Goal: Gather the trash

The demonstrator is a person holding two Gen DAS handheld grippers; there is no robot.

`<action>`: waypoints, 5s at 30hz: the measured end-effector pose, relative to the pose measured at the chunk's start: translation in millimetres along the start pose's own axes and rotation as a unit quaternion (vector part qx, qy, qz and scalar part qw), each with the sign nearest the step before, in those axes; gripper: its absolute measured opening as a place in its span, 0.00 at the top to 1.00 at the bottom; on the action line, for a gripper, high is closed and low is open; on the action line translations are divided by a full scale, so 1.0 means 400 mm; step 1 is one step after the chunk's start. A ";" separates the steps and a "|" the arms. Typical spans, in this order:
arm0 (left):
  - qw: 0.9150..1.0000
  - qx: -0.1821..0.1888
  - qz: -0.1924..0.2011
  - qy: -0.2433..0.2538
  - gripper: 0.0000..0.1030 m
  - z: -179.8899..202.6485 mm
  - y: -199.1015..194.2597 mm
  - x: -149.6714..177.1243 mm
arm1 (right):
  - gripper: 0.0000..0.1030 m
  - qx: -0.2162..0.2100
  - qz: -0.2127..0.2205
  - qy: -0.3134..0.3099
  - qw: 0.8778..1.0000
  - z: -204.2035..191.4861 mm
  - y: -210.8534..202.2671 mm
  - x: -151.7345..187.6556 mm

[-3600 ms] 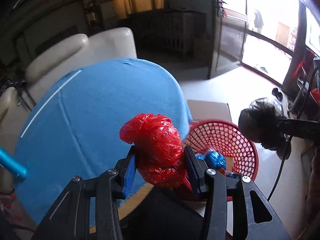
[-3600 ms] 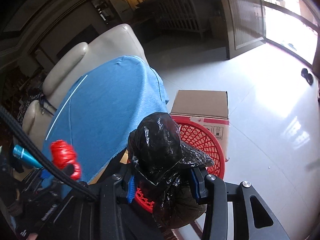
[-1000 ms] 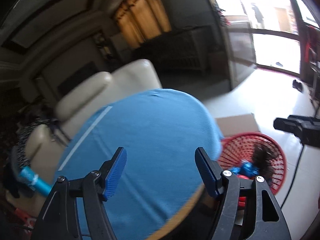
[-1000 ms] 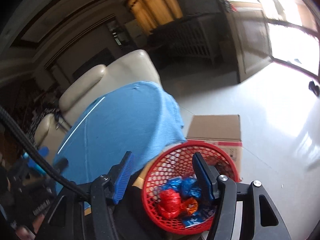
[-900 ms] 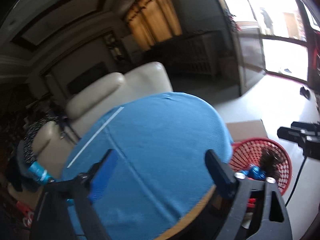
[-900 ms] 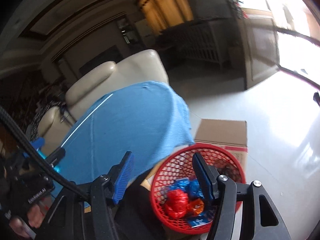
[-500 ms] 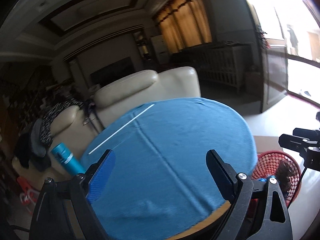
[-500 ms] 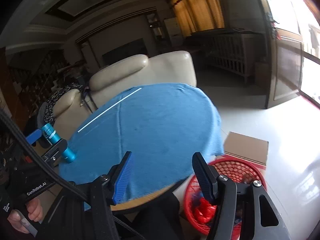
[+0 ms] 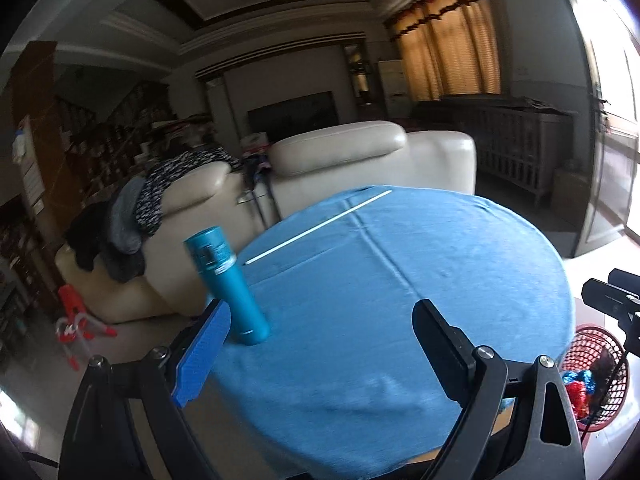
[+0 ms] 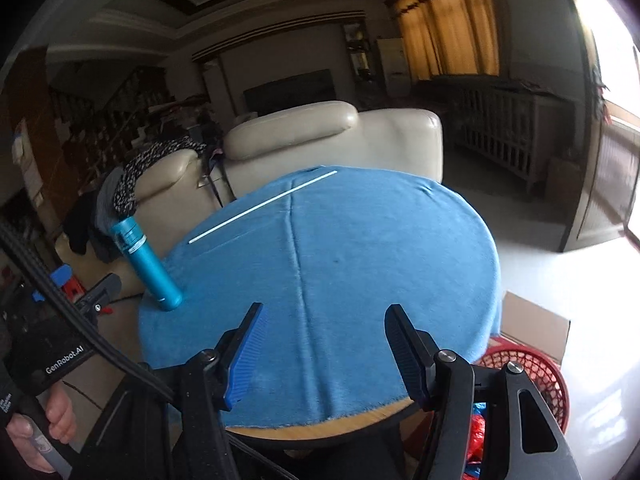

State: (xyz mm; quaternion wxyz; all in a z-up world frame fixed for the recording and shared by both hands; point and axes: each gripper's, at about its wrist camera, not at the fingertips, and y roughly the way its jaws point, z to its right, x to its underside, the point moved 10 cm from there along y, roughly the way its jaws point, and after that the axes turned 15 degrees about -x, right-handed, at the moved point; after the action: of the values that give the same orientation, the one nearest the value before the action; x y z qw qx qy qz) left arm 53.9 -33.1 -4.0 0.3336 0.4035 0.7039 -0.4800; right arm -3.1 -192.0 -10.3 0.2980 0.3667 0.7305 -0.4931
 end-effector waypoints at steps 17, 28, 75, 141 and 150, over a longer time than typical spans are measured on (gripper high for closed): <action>0.999 -0.034 -0.007 -0.038 0.10 -0.173 0.020 0.043 | 0.37 -0.003 -0.025 -0.063 0.998 -0.214 0.085 0.000; 0.996 -0.063 -0.013 -0.064 0.10 -0.268 0.047 0.065 | 0.37 -0.008 -0.028 -0.086 0.996 -0.284 0.118 -0.004; 0.998 -0.009 -0.066 -0.010 0.10 -0.062 0.197 0.001 | 0.37 0.017 -0.038 -0.027 0.999 -0.087 0.249 -0.073; 0.997 0.009 -0.067 -0.035 0.10 0.234 0.747 -0.007 | 0.37 0.073 -0.012 0.036 0.997 0.348 0.710 -0.133; 0.996 0.014 -0.075 -0.035 0.10 0.238 0.758 0.015 | 0.37 0.071 -0.017 0.037 0.997 0.339 0.720 -0.121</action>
State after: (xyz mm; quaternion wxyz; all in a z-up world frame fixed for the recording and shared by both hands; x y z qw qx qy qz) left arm 328.5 -56.7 -162.5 0.3156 0.3372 0.7131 -0.5274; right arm 272.8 -260.3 -161.8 0.2354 0.3930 0.7101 -0.5347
